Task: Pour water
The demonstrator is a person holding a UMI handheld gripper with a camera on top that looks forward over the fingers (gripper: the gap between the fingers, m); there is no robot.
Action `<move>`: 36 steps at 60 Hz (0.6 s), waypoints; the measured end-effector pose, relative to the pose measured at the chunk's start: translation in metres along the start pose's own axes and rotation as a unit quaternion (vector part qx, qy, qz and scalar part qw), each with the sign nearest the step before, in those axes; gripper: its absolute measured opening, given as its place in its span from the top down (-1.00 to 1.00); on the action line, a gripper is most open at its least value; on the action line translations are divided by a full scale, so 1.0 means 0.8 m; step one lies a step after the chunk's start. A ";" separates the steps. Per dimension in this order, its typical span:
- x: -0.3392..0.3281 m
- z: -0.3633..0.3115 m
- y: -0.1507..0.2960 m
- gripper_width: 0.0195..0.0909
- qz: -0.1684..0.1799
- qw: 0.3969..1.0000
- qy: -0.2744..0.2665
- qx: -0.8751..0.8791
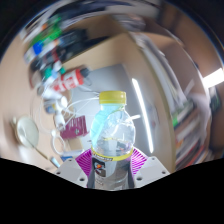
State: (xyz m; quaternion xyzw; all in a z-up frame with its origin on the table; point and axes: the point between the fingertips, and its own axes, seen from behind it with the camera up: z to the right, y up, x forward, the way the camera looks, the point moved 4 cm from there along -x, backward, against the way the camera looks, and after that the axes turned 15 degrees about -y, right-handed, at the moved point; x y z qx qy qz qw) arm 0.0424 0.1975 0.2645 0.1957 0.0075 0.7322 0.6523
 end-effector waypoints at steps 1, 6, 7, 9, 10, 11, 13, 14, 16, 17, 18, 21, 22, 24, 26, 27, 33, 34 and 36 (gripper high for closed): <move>-0.002 0.002 -0.006 0.23 -0.015 0.999 0.004 0.050; -0.022 -0.012 -0.039 0.23 -0.070 0.957 0.027 0.279; -0.017 -0.010 -0.046 0.23 -0.077 0.948 0.040 0.305; -0.023 -0.024 -0.063 0.19 -0.097 0.924 0.050 0.367; -0.026 -0.032 -0.071 0.19 -0.105 0.912 0.056 0.393; -0.029 -0.041 -0.078 0.19 -0.113 0.900 0.064 0.415; -0.036 -0.061 -0.091 0.19 -0.124 0.882 0.083 0.446; -0.037 -0.069 -0.099 0.19 -0.130 0.875 0.089 0.458; -0.050 -0.091 -0.119 0.19 -0.143 0.856 0.084 0.489; -0.048 -0.096 -0.123 0.18 -0.153 0.851 0.083 0.495; -0.037 -0.094 -0.129 0.18 -0.163 0.847 0.096 0.497; -0.039 -0.115 -0.144 0.17 -0.183 0.830 0.105 0.516; -0.031 -0.114 -0.146 0.18 -0.184 0.827 0.114 0.518; -0.027 -0.120 -0.150 0.18 -0.185 0.819 0.116 0.530; -0.026 -0.126 -0.156 0.17 -0.186 0.812 0.116 0.540; -0.026 -0.129 -0.157 0.17 -0.187 0.809 0.116 0.545; -0.037 -0.153 -0.163 0.18 -0.184 0.791 0.110 0.573; -0.038 -0.157 -0.163 0.17 -0.185 0.791 0.112 0.572; -0.039 -0.159 -0.161 0.16 -0.175 0.794 0.113 0.570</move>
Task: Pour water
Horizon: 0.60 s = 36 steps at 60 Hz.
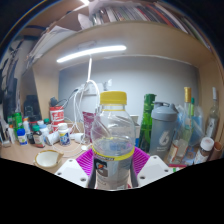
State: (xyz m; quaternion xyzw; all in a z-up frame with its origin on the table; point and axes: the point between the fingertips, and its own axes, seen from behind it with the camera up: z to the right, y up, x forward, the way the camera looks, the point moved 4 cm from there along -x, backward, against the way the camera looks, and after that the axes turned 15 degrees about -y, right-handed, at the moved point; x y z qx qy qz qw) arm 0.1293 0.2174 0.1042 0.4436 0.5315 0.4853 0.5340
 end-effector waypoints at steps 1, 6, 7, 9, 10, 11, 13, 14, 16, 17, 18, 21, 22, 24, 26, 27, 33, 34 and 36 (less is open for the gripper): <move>0.000 0.000 0.001 0.16 0.009 1.000 0.000 -0.006; -0.003 0.002 -0.002 0.17 0.026 1.000 -0.007 -0.013; -0.003 0.003 -0.003 0.16 0.028 1.000 -0.009 -0.010; -0.003 0.004 -0.004 0.17 0.032 0.999 -0.010 -0.005; -0.003 0.004 -0.004 0.17 0.033 0.999 -0.010 -0.001; -0.004 0.006 -0.004 0.17 0.034 0.999 -0.009 0.003; -0.004 0.008 -0.003 0.17 0.034 0.999 -0.007 0.014; -0.004 0.008 -0.003 0.16 0.035 0.999 -0.006 0.016; -0.006 0.008 -0.003 0.13 0.039 0.999 -0.004 0.011; -0.006 0.008 -0.003 0.10 0.042 0.999 -0.003 0.007; -0.007 0.007 -0.003 0.08 0.045 0.999 -0.005 0.006; -0.007 0.007 -0.002 -0.03 0.047 0.999 -0.007 0.001; -0.007 0.007 -0.002 -0.07 0.046 0.999 -0.008 0.000; -0.006 0.009 -0.007 -0.23 0.037 0.999 -0.011 -0.009; -0.004 0.011 -0.024 -0.51 0.004 0.999 -0.011 -0.034; -0.004 0.011 -0.036 -0.68 -0.016 0.999 -0.008 -0.048; -0.034 0.015 -0.060 -0.79 -0.067 0.996 0.007 -0.050; -0.041 0.016 -0.061 -0.80 -0.067 0.996 0.010 -0.049; -0.057 0.021 -0.062 -0.80 -0.066 0.997 0.012 -0.049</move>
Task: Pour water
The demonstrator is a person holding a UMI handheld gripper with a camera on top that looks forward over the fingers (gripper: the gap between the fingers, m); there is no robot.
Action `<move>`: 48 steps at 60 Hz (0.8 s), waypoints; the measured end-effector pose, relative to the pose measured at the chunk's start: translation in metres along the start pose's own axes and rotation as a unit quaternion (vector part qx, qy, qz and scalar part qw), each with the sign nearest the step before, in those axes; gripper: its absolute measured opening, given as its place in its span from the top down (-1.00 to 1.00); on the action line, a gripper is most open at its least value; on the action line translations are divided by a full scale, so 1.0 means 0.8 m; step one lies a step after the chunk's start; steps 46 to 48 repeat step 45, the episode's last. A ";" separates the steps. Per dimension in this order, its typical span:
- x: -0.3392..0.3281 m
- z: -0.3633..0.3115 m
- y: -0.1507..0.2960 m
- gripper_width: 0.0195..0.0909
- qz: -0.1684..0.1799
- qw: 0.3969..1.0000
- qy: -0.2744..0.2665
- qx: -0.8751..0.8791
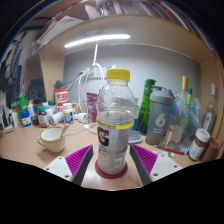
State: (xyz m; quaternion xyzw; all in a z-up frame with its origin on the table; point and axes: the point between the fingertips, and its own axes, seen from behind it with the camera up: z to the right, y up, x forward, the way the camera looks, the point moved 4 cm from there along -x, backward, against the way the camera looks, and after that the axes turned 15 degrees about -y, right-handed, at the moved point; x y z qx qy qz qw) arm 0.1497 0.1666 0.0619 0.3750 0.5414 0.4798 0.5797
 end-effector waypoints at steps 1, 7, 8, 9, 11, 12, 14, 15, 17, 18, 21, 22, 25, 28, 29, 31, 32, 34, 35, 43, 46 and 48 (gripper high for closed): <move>-0.008 0.004 -0.002 -0.80 0.001 1.000 -0.001 0.003; -0.069 0.021 0.003 -0.80 0.012 1.000 -0.006 0.025; -0.081 0.024 0.003 -0.80 0.012 0.999 -0.007 0.029; -0.092 0.027 0.007 -0.80 0.012 0.999 -0.008 0.032; -0.116 0.033 0.008 -0.80 0.014 0.999 -0.012 0.041; -0.129 0.037 0.009 -0.80 0.016 0.999 -0.015 0.043; -0.154 0.045 0.009 -0.79 0.017 0.998 -0.023 0.048; -0.167 0.051 0.009 -0.80 0.018 0.998 -0.028 0.051; -0.192 0.058 0.007 -0.80 0.018 0.997 -0.037 0.060; -0.205 0.060 0.005 -0.80 0.018 0.997 -0.039 0.063; -0.244 0.065 -0.002 -0.79 0.016 0.996 -0.039 0.075; -0.256 0.065 -0.003 -0.80 0.016 0.996 -0.037 0.080; -0.295 0.063 -0.008 -0.79 0.020 0.995 -0.024 0.093; -0.329 0.060 -0.011 -0.80 0.026 0.994 -0.009 0.104; -0.340 0.059 -0.011 -0.80 0.028 0.994 -0.005 0.105; -0.360 0.058 -0.011 -0.80 0.036 0.994 0.002 0.108; -0.370 0.056 -0.012 -0.80 0.040 0.993 0.003 0.110; -0.386 0.060 -0.012 -0.80 0.045 0.992 0.003 0.115; -0.394 0.061 -0.013 -0.80 0.048 0.992 0.002 0.116; -0.439 0.073 -0.015 -0.80 0.068 0.989 0.009 0.131; -0.448 0.077 -0.016 -0.80 0.071 0.988 0.012 0.136; -0.448 0.077 -0.016 -0.80 0.071 0.988 0.012 0.136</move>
